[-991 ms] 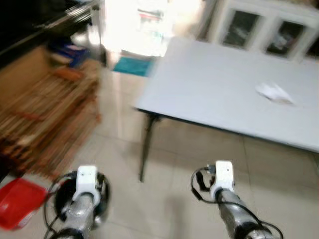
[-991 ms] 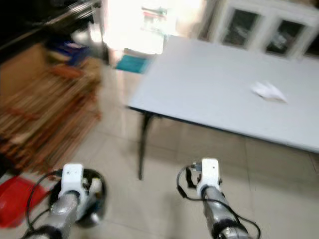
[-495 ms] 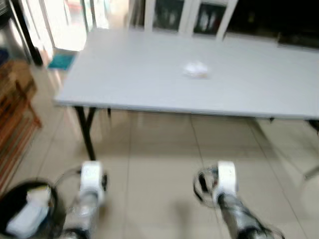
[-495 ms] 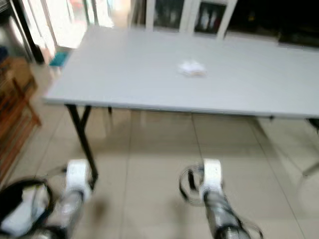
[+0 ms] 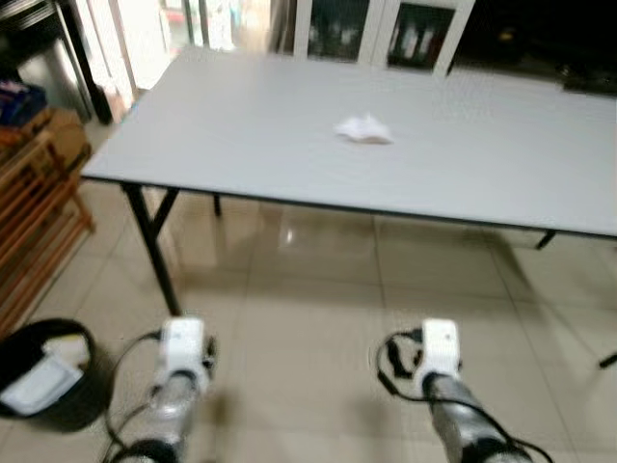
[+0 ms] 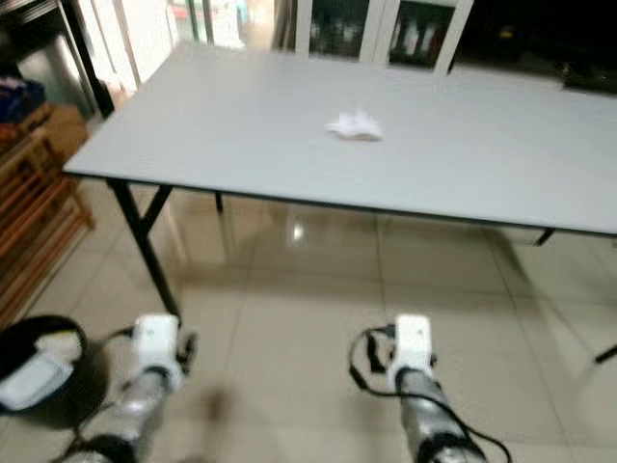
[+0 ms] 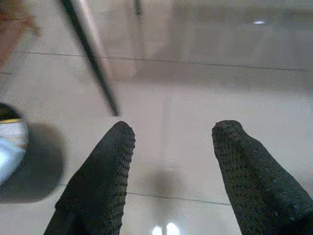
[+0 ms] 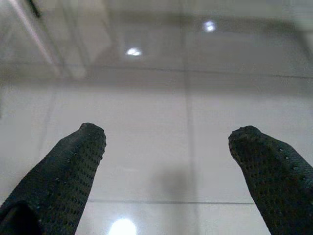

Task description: Picking trash to rubbish bin

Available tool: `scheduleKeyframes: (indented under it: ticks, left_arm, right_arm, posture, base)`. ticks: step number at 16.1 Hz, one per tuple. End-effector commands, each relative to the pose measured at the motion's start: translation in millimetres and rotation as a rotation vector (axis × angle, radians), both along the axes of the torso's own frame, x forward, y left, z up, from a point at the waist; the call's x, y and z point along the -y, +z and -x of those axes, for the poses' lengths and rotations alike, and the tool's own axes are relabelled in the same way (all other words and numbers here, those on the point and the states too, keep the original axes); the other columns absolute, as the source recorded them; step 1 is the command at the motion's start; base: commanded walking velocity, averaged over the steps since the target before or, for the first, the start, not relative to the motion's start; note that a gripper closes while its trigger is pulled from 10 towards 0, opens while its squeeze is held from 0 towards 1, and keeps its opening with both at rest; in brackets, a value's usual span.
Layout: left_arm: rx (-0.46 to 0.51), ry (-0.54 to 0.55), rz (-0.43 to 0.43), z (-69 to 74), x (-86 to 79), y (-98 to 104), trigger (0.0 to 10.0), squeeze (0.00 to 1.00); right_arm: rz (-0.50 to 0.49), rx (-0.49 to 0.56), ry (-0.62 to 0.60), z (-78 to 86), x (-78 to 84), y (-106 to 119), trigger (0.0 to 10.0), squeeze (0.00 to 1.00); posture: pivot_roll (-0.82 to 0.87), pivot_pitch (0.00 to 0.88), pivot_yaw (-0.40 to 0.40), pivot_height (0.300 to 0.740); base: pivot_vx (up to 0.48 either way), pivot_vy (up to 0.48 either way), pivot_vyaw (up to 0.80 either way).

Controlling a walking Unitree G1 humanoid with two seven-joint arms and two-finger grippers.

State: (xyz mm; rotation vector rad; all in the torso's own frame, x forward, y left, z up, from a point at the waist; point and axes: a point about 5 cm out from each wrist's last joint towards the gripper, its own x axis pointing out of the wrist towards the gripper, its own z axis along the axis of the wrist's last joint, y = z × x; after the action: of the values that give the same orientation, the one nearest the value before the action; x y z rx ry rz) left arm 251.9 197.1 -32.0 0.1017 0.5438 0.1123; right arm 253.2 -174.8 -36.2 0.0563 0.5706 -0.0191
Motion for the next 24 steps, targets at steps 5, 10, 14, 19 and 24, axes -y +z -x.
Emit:
scheduleKeyframes:
  ticks: [5,10,14,19,24]
  left_arm:
    - [-0.002,-0.004,-0.021,-0.5,-7.1,2,10.0,0.0]
    - [-0.003,-0.01,-0.029,-1.3,-6.7,2,10.0,0.0]
    - [0.006,0.01,-0.04,-3.7,-7.2,4,10.0,0.0]
    - [0.211,-0.062,-0.126,-37.2,-4.1,41,10.0,0.0]
    - [0.539,-0.087,-0.172,-91.4,6.9,122,10.0,0.84]
  right_arm:
    - [-0.006,0.0,0.008,-0.2,-4.6,0,10.0,0.0]
    - [-0.002,-0.001,0.016,-0.3,-5.4,0,10.0,0.0]
    - [-0.003,0.005,0.008,-2.9,-4.3,2,10.0,0.0]
    - [-0.007,0.17,-0.007,-34.1,-0.7,32,10.0,0.0]
    - [-0.038,0.564,-0.023,-92.1,-2.3,118,10.0,0.0]
  posture:
    - [0.0,0.021,-0.099,0.74]
    - [0.0,0.019,-0.099,0.74]
    - [0.0,0.034,-0.104,0.74]
    - [0.0,0.034,-0.1,0.74]
    - [-0.01,0.023,-0.099,0.74]
  base:
    - [0.0,-0.369,0.0]
    - [0.0,-0.354,0.0]
    - [0.0,0.0,0.0]
    - [0.0,0.0,0.0]
    - [0.0,0.0,0.0]
